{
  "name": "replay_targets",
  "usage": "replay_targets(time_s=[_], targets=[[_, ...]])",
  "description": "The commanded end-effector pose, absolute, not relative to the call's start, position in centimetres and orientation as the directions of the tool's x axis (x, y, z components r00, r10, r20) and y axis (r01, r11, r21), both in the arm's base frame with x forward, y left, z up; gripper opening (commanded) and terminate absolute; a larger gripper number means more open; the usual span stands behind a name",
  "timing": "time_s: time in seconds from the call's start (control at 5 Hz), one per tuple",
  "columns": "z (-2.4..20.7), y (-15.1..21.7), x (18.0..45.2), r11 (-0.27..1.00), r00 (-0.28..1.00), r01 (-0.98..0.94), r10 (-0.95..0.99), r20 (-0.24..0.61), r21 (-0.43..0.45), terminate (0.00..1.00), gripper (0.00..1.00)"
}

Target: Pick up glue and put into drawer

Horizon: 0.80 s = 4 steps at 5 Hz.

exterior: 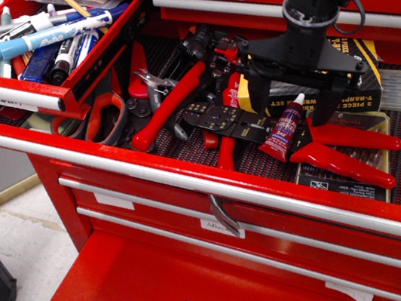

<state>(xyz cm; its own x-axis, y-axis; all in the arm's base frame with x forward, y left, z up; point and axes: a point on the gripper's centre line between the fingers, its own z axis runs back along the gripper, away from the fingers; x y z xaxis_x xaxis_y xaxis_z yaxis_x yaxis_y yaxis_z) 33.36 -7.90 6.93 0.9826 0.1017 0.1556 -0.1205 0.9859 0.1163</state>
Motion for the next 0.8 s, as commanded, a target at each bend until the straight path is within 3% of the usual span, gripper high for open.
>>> replay_targets(time_s=[0.0, 0.2, 0.6], targets=[[6.78, -8.32, 33.41, 0.980, 0.973, -0.161, 0.138, 0.186, 0.117, 0.00, 1.00], [6.31, -8.28, 33.24, 0.977, 0.965, -0.189, 0.166, 0.202, 0.103, 0.00, 0.00], [6.29, -8.18, 33.09, 0.975, 0.959, -0.206, 0.185, 0.214, 0.079, 0.00, 0.00]])
